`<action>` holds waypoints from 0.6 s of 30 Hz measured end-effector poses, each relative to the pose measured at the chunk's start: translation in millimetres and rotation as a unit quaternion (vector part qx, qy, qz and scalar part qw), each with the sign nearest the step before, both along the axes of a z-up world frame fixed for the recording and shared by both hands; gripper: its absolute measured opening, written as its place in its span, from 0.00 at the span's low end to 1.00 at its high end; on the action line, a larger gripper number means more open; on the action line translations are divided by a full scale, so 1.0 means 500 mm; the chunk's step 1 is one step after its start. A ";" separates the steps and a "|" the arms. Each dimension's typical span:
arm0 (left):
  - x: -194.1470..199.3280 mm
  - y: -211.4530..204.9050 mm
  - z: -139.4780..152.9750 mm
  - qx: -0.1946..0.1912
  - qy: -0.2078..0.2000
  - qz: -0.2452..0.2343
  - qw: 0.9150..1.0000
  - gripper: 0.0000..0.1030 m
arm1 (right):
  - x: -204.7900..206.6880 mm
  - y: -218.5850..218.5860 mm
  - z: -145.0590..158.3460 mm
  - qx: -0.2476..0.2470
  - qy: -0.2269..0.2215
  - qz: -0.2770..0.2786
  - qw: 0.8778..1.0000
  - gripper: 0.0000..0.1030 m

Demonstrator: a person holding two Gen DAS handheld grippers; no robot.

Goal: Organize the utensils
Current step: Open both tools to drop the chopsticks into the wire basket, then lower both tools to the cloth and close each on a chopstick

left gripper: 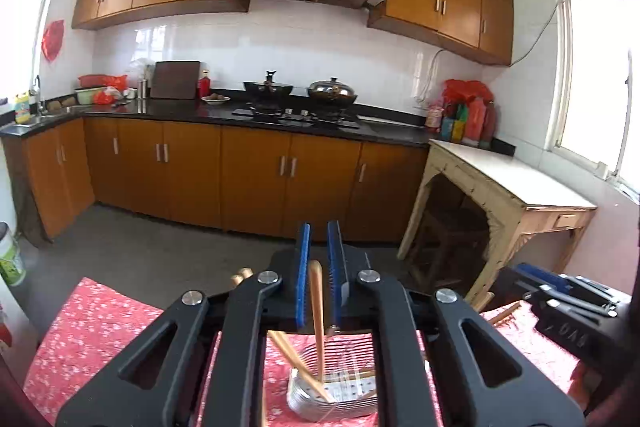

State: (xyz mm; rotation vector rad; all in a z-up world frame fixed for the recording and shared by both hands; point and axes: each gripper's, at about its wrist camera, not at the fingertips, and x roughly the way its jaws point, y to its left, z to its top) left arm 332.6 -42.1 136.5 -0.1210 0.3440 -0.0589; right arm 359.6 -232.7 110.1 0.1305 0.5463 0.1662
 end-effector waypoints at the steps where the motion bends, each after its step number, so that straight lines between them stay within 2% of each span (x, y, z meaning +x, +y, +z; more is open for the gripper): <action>1: -0.002 0.003 0.002 0.002 0.000 0.005 1.000 0.24 | -0.003 -0.011 0.000 0.004 -0.001 -0.007 1.000 0.33; 3: -0.015 0.016 0.007 0.002 -0.004 0.015 1.000 0.35 | -0.009 -0.030 0.002 0.009 -0.003 -0.020 1.000 0.33; 8: -0.057 0.047 0.014 0.018 -0.009 0.029 0.999 0.36 | -0.048 -0.078 0.000 0.006 -0.010 -0.055 0.998 0.33; 10: -0.081 0.061 0.008 0.025 -0.010 0.034 0.999 0.40 | -0.068 -0.099 -0.012 0.006 -0.008 -0.069 0.998 0.33; 13: -0.126 0.090 -0.015 0.035 -0.008 0.040 0.999 0.45 | -0.101 -0.134 -0.054 -0.004 0.004 -0.095 0.995 0.33; 17: -0.174 0.135 -0.087 0.041 0.029 0.037 0.998 0.53 | -0.139 -0.168 -0.144 -0.015 0.035 -0.116 0.992 0.33; 18: -0.187 0.148 -0.121 0.039 0.044 0.031 0.998 0.54 | -0.147 -0.172 -0.173 -0.019 0.046 -0.119 0.992 0.33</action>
